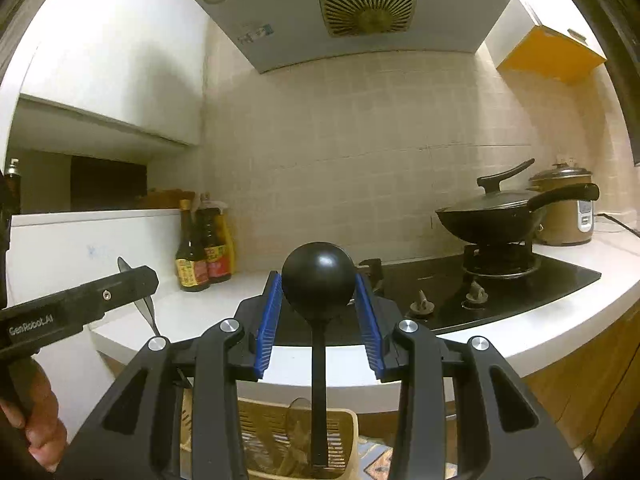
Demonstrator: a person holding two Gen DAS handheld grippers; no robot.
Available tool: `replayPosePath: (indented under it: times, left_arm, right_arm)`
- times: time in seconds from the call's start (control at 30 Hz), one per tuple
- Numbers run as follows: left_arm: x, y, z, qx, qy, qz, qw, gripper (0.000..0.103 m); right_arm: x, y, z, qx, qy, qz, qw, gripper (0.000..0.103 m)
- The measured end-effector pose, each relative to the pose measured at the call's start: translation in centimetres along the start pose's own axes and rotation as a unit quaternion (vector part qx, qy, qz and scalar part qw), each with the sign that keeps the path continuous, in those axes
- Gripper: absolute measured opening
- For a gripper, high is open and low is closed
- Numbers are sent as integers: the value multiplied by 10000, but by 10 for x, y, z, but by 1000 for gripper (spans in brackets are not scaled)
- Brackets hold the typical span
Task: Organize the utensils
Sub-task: 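Open the right tool to drop the ladle into the basket while the left tool releases its spoon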
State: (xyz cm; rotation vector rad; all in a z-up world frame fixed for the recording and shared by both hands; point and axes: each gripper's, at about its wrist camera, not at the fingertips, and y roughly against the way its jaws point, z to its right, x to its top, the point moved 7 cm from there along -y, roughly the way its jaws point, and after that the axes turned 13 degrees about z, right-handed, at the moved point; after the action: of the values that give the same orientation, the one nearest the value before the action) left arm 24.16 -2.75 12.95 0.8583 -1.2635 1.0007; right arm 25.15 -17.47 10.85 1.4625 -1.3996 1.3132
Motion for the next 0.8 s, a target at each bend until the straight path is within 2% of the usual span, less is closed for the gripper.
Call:
replayPosePath:
  times: [0.23, 0.47, 0.5, 0.57, 0.67, 0.8]
  left_arm:
    - [-22, -8, 5, -58, -181, -151, 9997, 30]
    - [-39, -9, 1, -159, -143, -430, 9988, 31]
    - [-40, -8, -1, -190, -93, -475, 9986, 31]
    - [-43, -4, -3, -309, 83, -576, 9978, 34]
    - [-43, 4, -7, -390, 266, -670, 9966, 44]
    - [-43, 22, -11, -588, 603, -901, 9924, 47]
  right_arm:
    - [-28, -10, 5, 2, -12, -246, 9997, 34]
    - [-41, 0, 21, 117, -591, -677, 9959, 36]
    - [-42, 2, 22, 144, -646, -745, 9950, 39]
    - [-43, 10, 26, 237, -830, -970, 9915, 55]
    - [-43, 24, 29, 330, -980, -1167, 9878, 57]
    - [-41, 49, 24, 424, -925, -1454, 9841, 57]
